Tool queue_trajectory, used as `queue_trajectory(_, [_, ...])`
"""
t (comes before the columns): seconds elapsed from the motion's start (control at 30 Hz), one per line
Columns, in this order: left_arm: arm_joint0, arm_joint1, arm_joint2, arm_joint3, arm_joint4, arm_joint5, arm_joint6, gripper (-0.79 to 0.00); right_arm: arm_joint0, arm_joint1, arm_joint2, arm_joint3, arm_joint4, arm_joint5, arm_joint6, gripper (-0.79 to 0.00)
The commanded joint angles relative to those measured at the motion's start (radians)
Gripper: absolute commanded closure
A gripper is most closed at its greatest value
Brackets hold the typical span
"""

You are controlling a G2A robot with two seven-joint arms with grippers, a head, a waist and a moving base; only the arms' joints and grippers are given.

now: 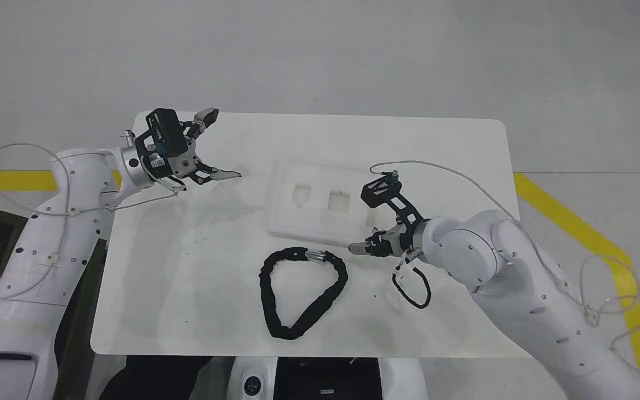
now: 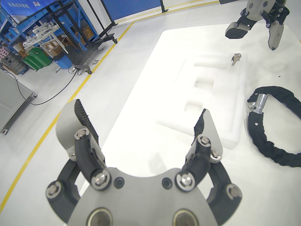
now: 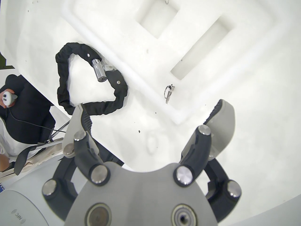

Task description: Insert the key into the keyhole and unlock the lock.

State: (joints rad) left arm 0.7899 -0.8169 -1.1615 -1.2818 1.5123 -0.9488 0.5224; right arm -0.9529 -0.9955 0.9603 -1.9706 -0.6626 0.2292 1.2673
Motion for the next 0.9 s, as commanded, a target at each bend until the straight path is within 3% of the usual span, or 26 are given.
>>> queue_trajectory(0.0, [0.0,0.0,0.0,0.0,0.0,0.0,0.0,-0.785,0.009,-0.004,-0.013,0.015,-0.005,0.008,-0.002,-0.785])
queue_trajectory(0.13, [0.0,0.0,0.0,0.0,0.0,0.0,0.0,-0.785,0.022,-0.012,-0.035,0.044,-0.011,0.027,-0.004,-0.779])
queue_trajectory(0.27, [0.0,0.0,0.0,0.0,0.0,0.0,0.0,-0.785,0.03,-0.019,-0.042,0.065,-0.002,0.032,-0.012,-0.594])
queue_trajectory(0.43, [0.0,0.0,0.0,0.0,0.0,0.0,0.0,-0.785,0.039,-0.025,-0.05,0.08,-0.002,0.036,-0.015,-0.459])
queue_trajectory(0.67, [0.0,0.0,0.0,0.0,0.0,0.0,0.0,-0.785,0.047,-0.031,-0.044,0.112,0.008,0.071,-0.008,-0.413])
queue_trajectory(0.87, [0.0,0.0,0.0,0.0,0.0,0.0,0.0,-0.785,0.041,-0.03,-0.03,0.109,-0.005,0.087,0.007,-0.317])
